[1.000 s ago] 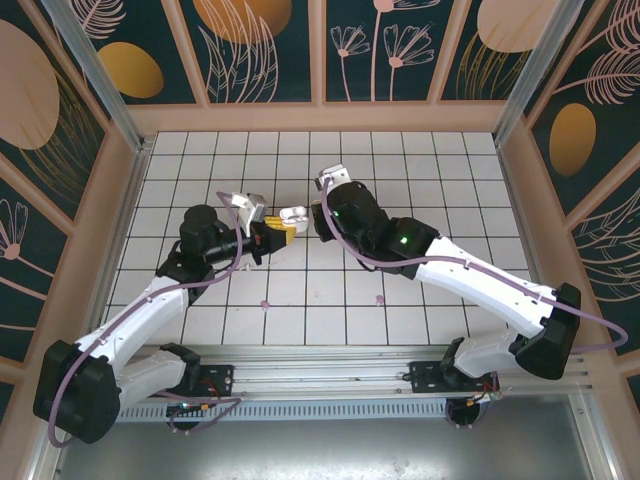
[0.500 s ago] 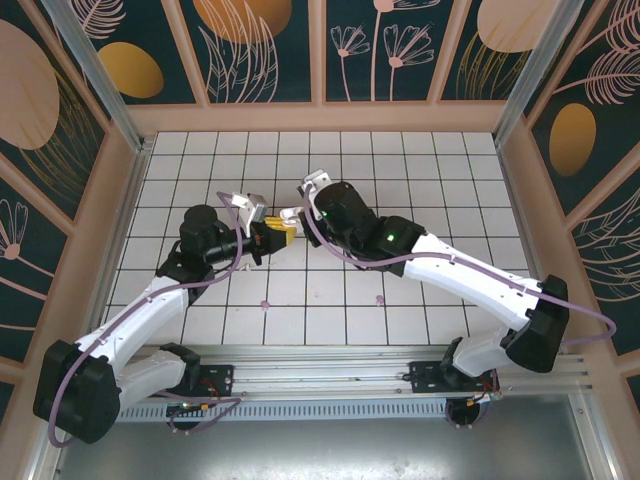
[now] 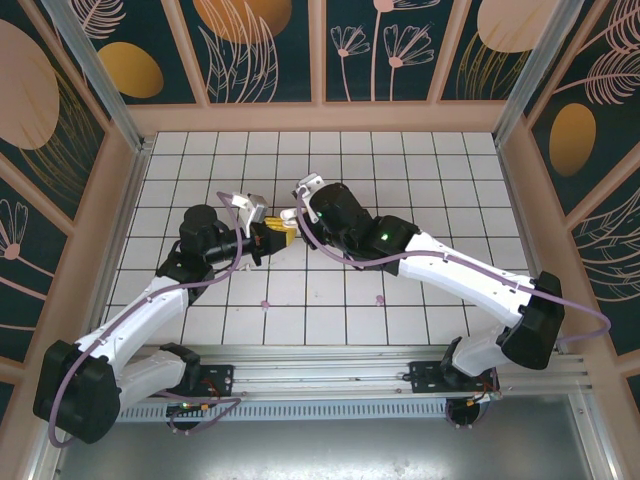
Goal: Insert wireless bluetooth earbuds into charging case
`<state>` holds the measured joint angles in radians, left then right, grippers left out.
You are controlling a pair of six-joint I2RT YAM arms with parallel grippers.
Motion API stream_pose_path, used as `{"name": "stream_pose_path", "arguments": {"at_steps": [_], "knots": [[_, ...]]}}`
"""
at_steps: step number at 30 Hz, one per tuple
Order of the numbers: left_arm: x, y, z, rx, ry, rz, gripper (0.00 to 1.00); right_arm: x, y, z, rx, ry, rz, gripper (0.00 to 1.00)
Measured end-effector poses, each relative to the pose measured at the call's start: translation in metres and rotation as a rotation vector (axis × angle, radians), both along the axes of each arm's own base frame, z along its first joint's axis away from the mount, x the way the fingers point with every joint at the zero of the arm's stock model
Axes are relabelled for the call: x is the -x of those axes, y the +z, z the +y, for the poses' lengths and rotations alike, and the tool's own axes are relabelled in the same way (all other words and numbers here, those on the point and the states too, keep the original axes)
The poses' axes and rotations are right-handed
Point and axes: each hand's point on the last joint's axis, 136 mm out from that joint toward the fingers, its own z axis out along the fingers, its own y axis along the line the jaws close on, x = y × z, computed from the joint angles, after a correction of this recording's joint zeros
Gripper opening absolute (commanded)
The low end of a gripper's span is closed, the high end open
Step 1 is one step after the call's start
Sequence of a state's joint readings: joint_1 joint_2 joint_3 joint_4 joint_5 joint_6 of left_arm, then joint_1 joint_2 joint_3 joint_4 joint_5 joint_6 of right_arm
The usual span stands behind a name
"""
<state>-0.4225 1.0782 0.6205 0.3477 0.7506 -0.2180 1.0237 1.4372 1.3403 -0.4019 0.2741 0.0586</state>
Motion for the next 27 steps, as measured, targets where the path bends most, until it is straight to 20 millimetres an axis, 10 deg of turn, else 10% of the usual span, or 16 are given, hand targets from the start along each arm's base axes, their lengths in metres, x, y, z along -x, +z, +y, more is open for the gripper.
{"name": "stream_pose_path", "arguments": {"at_steps": [27], "knots": [[0.0063, 0.0034, 0.0017, 0.001, -0.008, 0.002, 0.00, 0.0099, 0.0003, 0.0023, -0.028, 0.067, 0.046, 0.21]]}}
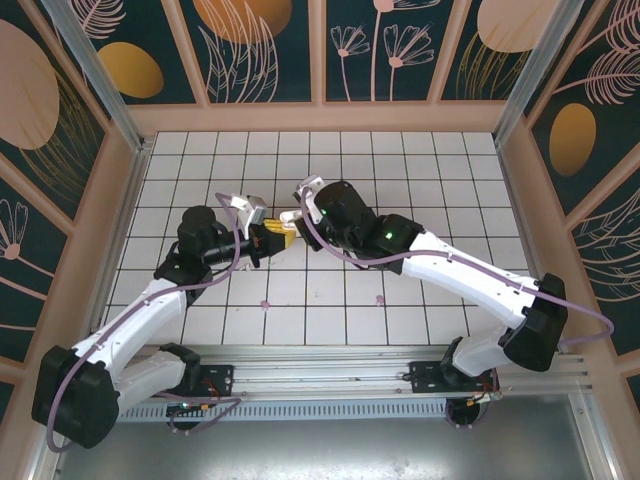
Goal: Insert wireless bluetooth earbuds into charging case
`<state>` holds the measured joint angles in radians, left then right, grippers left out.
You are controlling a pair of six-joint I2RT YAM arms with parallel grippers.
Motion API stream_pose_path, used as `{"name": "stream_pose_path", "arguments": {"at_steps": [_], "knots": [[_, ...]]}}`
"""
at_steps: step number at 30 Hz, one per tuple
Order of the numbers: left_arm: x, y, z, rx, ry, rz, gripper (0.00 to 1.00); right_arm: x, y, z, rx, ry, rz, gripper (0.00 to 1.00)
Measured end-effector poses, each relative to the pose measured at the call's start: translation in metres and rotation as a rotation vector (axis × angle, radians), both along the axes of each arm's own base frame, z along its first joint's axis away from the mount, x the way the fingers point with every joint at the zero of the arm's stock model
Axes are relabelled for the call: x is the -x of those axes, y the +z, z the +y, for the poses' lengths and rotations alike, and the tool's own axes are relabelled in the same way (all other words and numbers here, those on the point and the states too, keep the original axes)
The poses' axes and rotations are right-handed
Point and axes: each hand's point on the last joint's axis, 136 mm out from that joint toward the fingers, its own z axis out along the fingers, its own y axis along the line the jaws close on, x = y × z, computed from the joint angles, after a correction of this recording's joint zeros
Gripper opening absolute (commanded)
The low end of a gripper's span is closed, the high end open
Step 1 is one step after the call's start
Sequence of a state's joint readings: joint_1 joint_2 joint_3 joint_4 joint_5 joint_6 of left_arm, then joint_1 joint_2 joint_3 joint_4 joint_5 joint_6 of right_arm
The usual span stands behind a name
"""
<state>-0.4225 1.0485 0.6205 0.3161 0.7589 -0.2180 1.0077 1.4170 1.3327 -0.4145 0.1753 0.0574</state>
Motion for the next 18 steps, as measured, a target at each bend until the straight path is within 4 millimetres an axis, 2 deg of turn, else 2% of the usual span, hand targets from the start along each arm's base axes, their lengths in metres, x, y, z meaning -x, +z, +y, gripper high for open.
{"name": "stream_pose_path", "arguments": {"at_steps": [18], "knots": [[0.010, 0.007, 0.005, 0.026, 0.003, -0.039, 0.00, 0.015, 0.010, 0.013, -0.083, 0.081, 0.052, 0.36]]}}
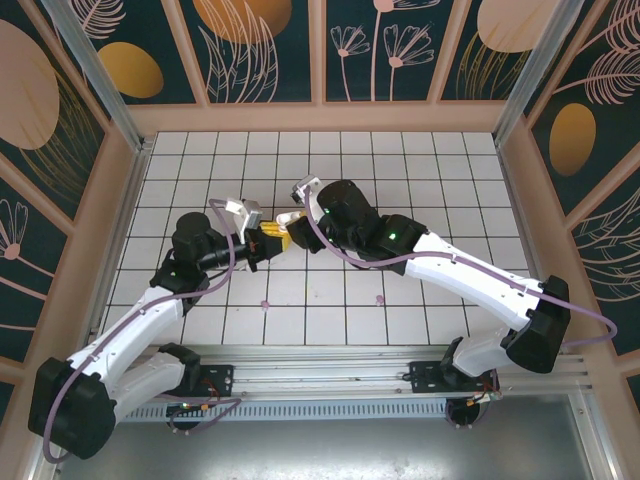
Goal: Insert wireless bluetooth earbuds into charging case
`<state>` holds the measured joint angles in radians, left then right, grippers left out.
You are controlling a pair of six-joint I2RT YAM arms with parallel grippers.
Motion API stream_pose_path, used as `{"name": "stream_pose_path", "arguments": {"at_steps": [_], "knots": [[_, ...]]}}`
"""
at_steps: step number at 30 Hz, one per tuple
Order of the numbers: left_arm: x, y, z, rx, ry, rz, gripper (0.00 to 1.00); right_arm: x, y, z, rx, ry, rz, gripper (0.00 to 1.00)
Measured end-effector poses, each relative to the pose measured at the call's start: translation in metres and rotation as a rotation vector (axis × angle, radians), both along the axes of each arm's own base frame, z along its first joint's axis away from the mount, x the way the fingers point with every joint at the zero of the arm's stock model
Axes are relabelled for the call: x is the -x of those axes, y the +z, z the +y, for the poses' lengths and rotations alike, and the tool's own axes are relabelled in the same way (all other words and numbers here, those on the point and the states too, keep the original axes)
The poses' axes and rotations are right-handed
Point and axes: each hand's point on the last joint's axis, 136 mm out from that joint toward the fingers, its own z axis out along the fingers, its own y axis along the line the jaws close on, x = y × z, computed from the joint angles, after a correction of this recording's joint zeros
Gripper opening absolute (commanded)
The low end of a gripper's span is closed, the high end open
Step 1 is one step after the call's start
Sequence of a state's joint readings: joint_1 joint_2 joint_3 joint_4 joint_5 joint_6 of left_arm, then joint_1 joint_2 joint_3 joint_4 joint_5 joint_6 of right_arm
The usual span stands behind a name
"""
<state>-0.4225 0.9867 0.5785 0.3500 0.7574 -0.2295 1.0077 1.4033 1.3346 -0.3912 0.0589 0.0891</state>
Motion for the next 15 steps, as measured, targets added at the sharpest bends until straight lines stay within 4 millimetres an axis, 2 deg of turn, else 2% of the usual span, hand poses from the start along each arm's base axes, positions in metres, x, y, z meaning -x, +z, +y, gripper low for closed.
{"name": "stream_pose_path", "arguments": {"at_steps": [4, 15], "knots": [[0.000, 0.003, 0.000, 0.006, 0.001, -0.015, 0.00, 0.003, 0.005, 0.001, -0.028, 0.000, 0.018, 0.43], [-0.001, 0.014, 0.002, 0.023, 0.018, -0.057, 0.00, 0.012, 0.025, 0.001, -0.118, 0.017, 0.074, 0.51]]}}
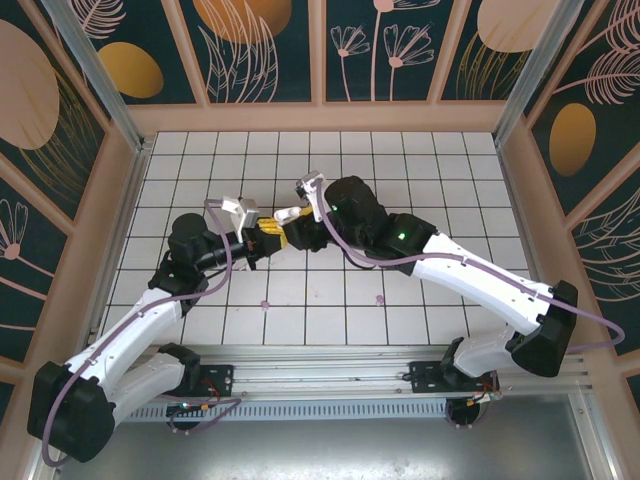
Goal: Insert wireless bluetooth earbuds into charging case
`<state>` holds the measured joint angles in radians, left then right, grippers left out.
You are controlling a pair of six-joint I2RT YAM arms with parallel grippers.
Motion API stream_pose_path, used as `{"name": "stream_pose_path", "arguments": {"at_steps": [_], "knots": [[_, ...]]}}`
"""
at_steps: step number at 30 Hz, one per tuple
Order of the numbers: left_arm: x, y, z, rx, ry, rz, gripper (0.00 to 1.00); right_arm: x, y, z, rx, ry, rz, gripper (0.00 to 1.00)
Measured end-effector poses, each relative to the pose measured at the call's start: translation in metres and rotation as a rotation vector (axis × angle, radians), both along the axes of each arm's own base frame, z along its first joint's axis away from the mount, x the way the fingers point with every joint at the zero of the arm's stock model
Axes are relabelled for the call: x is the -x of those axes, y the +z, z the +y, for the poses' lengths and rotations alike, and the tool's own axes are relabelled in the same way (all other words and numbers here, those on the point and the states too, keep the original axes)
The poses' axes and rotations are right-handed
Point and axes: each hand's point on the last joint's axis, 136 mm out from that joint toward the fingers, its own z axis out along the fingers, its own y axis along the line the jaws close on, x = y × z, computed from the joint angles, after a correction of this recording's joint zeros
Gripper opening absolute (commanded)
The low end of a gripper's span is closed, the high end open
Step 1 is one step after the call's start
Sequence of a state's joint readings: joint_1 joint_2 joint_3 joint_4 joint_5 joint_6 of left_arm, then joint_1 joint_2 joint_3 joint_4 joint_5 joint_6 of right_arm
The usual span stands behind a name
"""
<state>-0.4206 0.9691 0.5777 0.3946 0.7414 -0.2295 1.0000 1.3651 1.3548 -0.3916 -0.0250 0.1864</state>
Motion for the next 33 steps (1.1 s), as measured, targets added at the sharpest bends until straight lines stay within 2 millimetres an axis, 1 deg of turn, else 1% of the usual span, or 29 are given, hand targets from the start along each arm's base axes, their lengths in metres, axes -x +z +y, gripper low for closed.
{"name": "stream_pose_path", "arguments": {"at_steps": [7, 12, 14, 16, 19, 21, 23, 27, 33], "knots": [[-0.001, 0.007, 0.001, 0.011, 0.014, -0.027, 0.00, 0.005, 0.014, -0.003, -0.079, 0.004, 0.067, 0.55], [-0.001, 0.008, 0.002, 0.013, 0.017, -0.033, 0.00, 0.004, 0.027, -0.010, -0.140, -0.009, 0.104, 0.56], [-0.001, 0.009, 0.002, 0.014, 0.017, -0.033, 0.00, 0.003, 0.031, -0.012, -0.153, -0.017, 0.108, 0.55], [-0.001, 0.009, 0.002, 0.014, 0.017, -0.033, 0.00, 0.003, 0.033, -0.014, -0.162, -0.024, 0.113, 0.49], [-0.001, 0.009, 0.002, 0.014, 0.017, -0.034, 0.00, 0.003, 0.034, -0.014, -0.166, -0.031, 0.120, 0.38], [-0.001, 0.009, 0.002, 0.014, 0.017, -0.034, 0.00, 0.003, 0.032, -0.015, -0.160, -0.035, 0.130, 0.35], [-0.001, 0.009, 0.002, 0.014, 0.017, -0.034, 0.00, 0.003, 0.032, -0.016, -0.152, -0.040, 0.138, 0.35], [-0.001, 0.009, 0.002, 0.014, 0.017, -0.033, 0.00, -0.003, 0.031, -0.015, -0.125, -0.067, 0.140, 0.36], [-0.002, 0.006, 0.001, 0.010, 0.017, -0.025, 0.00, -0.015, 0.016, -0.014, -0.051, -0.116, 0.150, 0.37]]}}
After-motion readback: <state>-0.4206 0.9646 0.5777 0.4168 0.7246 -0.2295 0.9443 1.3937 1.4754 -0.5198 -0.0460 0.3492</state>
